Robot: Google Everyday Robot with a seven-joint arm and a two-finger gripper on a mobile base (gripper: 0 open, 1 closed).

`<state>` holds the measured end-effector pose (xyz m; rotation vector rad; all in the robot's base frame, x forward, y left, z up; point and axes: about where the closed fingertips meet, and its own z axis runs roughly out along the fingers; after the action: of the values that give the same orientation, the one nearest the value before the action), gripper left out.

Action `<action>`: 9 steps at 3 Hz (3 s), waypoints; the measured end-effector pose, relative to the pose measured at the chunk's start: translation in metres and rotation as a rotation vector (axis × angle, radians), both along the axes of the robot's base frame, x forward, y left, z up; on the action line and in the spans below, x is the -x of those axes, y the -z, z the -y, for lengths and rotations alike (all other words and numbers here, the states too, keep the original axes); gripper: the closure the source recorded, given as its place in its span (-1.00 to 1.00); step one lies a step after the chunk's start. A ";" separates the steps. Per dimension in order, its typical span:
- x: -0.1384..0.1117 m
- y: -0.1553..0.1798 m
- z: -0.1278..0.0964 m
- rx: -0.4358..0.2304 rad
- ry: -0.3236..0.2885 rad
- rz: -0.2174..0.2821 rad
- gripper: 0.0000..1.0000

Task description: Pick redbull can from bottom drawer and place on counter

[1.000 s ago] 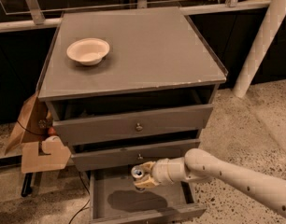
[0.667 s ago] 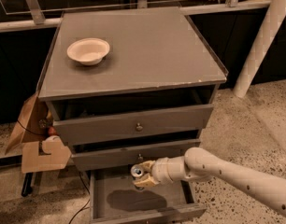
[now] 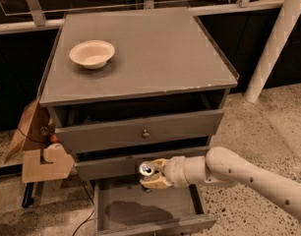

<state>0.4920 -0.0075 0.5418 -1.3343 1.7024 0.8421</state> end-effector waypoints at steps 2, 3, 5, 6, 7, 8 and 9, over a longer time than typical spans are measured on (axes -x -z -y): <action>-0.001 -0.120 0.003 0.025 0.024 0.040 1.00; -0.002 -0.141 0.002 0.014 0.033 0.047 1.00; -0.006 -0.303 0.005 -0.017 0.108 0.104 1.00; -0.007 -0.329 0.002 -0.008 0.116 0.139 1.00; -0.007 -0.330 0.001 -0.009 0.116 0.140 1.00; -0.019 -0.349 -0.004 -0.035 0.147 0.159 1.00; -0.045 -0.366 -0.004 -0.057 0.180 0.170 1.00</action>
Offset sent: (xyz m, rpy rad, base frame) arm 0.0009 -0.0037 0.0929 0.0044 -0.0091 -0.0273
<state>0.5368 -0.0034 0.9077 -1.1607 1.6253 0.6498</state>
